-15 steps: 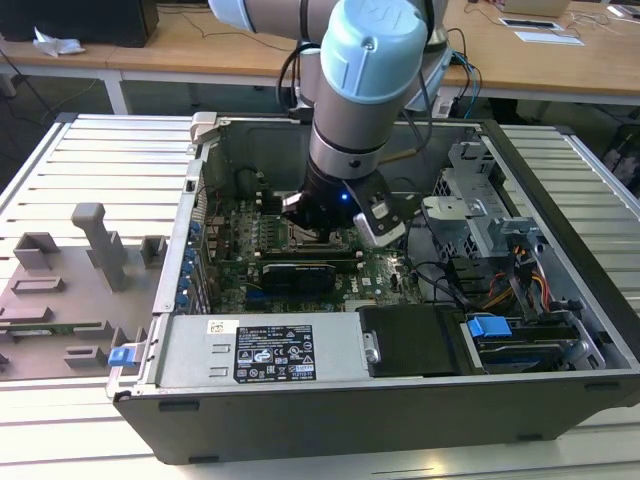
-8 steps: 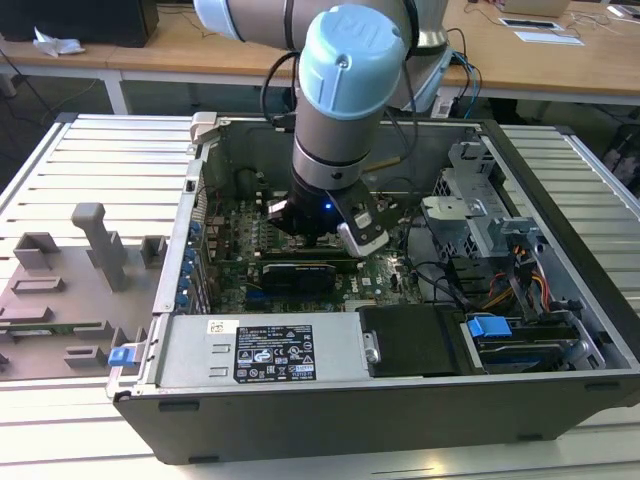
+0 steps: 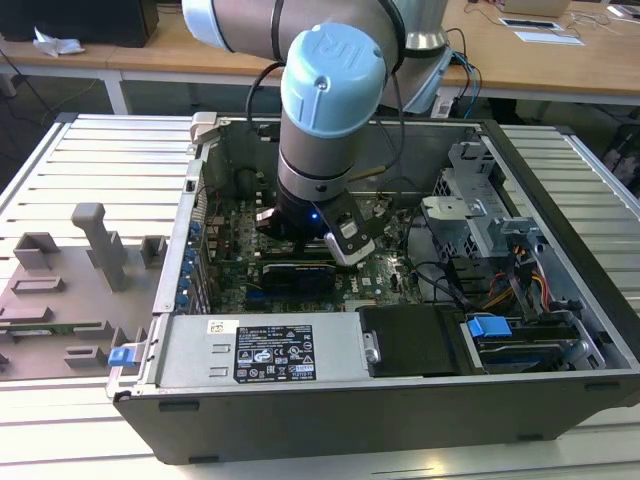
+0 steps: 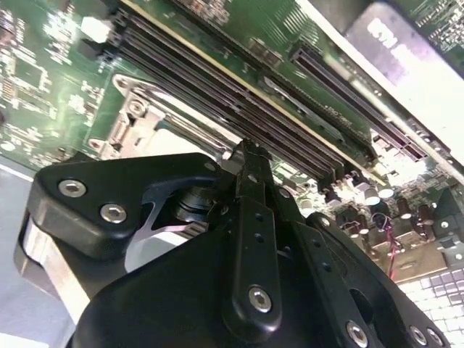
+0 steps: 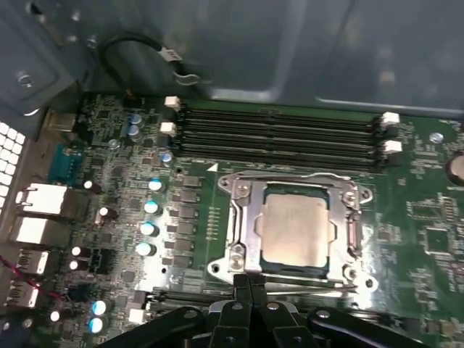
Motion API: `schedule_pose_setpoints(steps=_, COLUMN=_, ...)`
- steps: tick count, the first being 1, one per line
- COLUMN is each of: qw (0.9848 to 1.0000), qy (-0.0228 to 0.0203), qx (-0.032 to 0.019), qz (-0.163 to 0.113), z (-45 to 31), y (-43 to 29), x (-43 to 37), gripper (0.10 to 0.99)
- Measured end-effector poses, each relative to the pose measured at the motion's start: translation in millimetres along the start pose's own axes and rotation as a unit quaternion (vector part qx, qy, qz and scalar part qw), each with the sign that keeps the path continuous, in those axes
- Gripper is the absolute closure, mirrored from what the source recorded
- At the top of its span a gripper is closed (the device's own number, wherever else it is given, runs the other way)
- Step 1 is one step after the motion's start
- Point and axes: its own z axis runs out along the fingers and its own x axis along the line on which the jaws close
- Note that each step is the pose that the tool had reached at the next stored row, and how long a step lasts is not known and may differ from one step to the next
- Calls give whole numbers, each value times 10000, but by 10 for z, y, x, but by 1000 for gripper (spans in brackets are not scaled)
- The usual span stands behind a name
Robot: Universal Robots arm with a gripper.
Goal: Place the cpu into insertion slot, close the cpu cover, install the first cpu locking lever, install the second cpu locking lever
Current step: 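Install the second cpu locking lever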
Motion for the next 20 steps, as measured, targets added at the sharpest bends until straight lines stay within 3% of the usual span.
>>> schedule_pose_setpoints(steps=2, qw=10000, qy=12, qx=-46, qz=-53, z=32, y=-6, x=51, gripper=980)
schedule_pose_setpoints(steps=7, qw=9999, qy=30, qx=-51, qz=-111, z=60, y=0, x=129, gripper=980)
schedule_pose_setpoints(steps=12, qw=9999, qy=35, qx=-54, qz=-130, z=105, y=64, x=125, gripper=980)
schedule_pose_setpoints(steps=20, qw=9998, qy=36, qx=-53, qz=-163, z=124, y=53, x=137, gripper=980)
